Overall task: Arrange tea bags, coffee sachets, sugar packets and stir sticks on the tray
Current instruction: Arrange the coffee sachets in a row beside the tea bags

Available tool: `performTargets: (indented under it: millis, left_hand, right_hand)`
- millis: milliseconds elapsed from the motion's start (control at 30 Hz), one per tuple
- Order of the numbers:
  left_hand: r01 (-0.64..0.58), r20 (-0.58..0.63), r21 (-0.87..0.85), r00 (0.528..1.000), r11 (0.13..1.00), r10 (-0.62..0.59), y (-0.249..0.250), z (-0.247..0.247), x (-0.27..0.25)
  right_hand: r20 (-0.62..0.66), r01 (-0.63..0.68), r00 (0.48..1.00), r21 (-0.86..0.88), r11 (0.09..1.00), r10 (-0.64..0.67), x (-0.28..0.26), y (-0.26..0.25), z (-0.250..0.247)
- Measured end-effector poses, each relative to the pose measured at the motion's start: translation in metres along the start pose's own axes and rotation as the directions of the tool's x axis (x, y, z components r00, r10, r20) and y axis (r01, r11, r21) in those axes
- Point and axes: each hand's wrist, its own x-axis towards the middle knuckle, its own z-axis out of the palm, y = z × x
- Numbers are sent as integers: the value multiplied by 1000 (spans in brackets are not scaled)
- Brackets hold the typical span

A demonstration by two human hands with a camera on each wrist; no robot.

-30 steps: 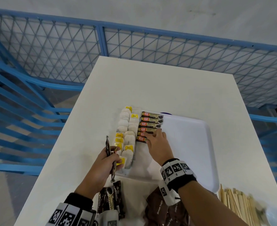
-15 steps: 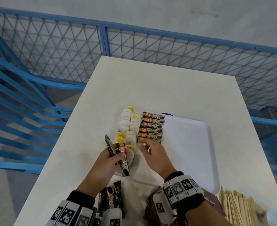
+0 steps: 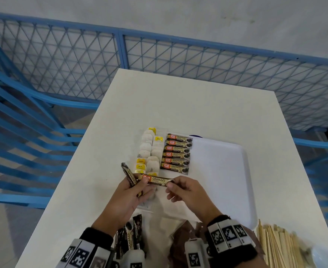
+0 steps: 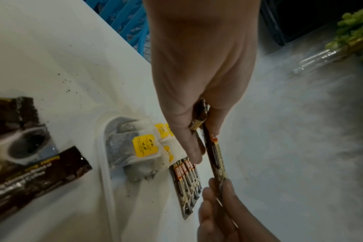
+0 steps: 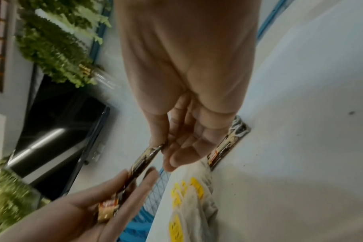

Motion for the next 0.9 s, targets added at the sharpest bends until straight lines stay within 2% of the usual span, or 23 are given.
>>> performTargets:
  millis: [100,233,367,467,600,733,800,900]
  left_hand:
    - [1,-31,145,1000,989,4,-6,3,0]
    - [-22,-114,416,991,909,76,-15,1,3]
    - [-30,-124,517,986,855,109,-18,0,3]
    - [-33,-108,577,987,816,116,-16,1,3]
    - [10,-119,570,990,821,71,-12,-2,5]
    - [105,-167,396,985,912,-40,-8,-3,6]
    - [129,-174,314,982,941,-76,-9,-3,5]
    - [140,-161,294,982,946,-95,-11,-3,3]
  right_hand:
    - [-55,-30,998,81,996,34,-3,-1,-7]
    - [-147,-49,988,50,998,56,-5,5,-13]
    - [-239,-63,970,-20,998,56,-6,12,-16]
    - [-261,-65,963,40,997,73,-6,15,-16]
    - [-299,-98,945,134,986,134,-2,16,-22]
    - [-394,-116,900,200,973,188,5,20,-32]
    - [-418,-138,883,202,970,213,10,23,-34]
    - [-440,-190,867,145,971,236,19,29,-34]
